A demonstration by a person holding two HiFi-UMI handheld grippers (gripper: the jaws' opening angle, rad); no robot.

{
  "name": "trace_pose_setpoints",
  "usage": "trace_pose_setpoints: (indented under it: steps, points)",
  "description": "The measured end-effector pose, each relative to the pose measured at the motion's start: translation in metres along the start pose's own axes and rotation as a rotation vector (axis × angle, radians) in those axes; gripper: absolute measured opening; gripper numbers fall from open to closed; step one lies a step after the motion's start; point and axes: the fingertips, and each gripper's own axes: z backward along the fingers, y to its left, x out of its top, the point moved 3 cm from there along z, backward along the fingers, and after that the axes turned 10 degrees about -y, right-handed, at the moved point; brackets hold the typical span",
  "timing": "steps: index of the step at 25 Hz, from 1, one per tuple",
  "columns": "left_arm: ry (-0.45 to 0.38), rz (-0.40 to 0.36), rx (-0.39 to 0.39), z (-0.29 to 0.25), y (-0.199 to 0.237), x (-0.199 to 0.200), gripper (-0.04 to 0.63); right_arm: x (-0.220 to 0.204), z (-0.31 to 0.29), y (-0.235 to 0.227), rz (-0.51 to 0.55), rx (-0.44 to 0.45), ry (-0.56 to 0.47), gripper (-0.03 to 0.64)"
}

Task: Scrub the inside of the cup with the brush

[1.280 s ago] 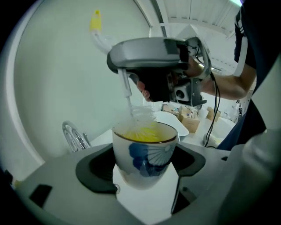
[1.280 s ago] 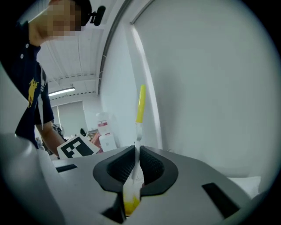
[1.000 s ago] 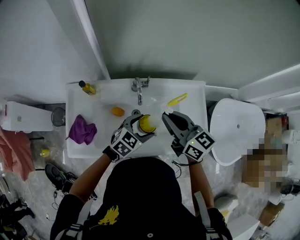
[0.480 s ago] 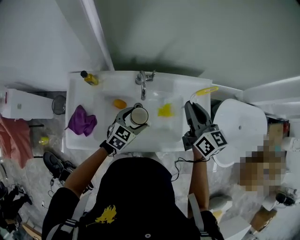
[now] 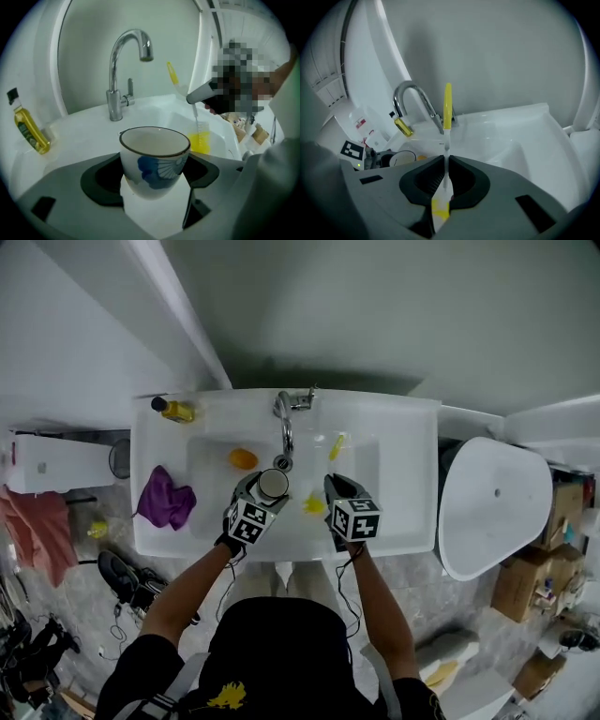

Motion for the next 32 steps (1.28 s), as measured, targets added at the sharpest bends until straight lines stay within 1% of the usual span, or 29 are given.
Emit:
trace_pose_setpoints:
  steps: [2,4,6,9,11,15,18,20,22,25,29,31,32]
  points:
    - [-0.001,0.059,0.062,-0.015,0.012,-0.013,0.402,-0.02,-0.018,-0.006,0.012,-0.02,0.023,0.054]
    - [-0.033,0.096,0.079,-0.032,0.02,-0.022,0.401,-0.041,-0.036,-0.014,0.016,-0.038,0.037,0.054]
    - [-0.07,0.076,0.056,-0.05,0.023,-0.028,0.402,-0.061,-0.057,-0.021,0.024,-0.049,0.054,0.054]
    - [-0.143,0.018,0.001,-0.082,0.022,-0.043,0.4,-0.087,-0.085,-0.031,0.055,-0.055,0.067,0.054]
    - [-0.181,-0.001,-0.002,-0.102,0.021,-0.06,0.4,-0.1,-0.099,-0.036,0.035,-0.057,0.051,0.054]
    - [-0.208,-0.015,0.016,-0.127,0.024,-0.083,0.4,-0.114,-0.121,-0.044,-0.019,-0.073,0.022,0.055]
    - [-0.228,-0.016,0.004,-0.133,0.021,-0.088,0.4,-0.118,-0.133,-0.046,0.005,-0.078,0.03,0.057]
    - [-0.238,0.001,0.007,-0.133,0.02,-0.089,0.401,-0.122,-0.136,-0.043,0.034,-0.069,0.04,0.059]
    - [-0.235,0.01,0.006,-0.129,0.021,-0.084,0.402,-0.126,-0.136,-0.039,0.045,-0.074,0.057,0.061]
    - [-0.19,0.028,0.002,-0.128,0.019,-0.092,0.402,-0.128,-0.136,-0.036,0.071,-0.097,0.073,0.064]
    - [-0.122,0.027,-0.014,-0.128,0.015,-0.097,0.402,-0.129,-0.135,-0.033,0.182,-0.116,0.109,0.084]
    - [-0.079,0.015,-0.022,-0.127,0.014,-0.098,0.402,-0.128,-0.134,-0.031,0.177,-0.117,0.131,0.091]
    - [-0.056,0.006,-0.025,-0.125,0.013,-0.099,0.402,-0.128,-0.133,-0.029,0.162,-0.112,0.144,0.109]
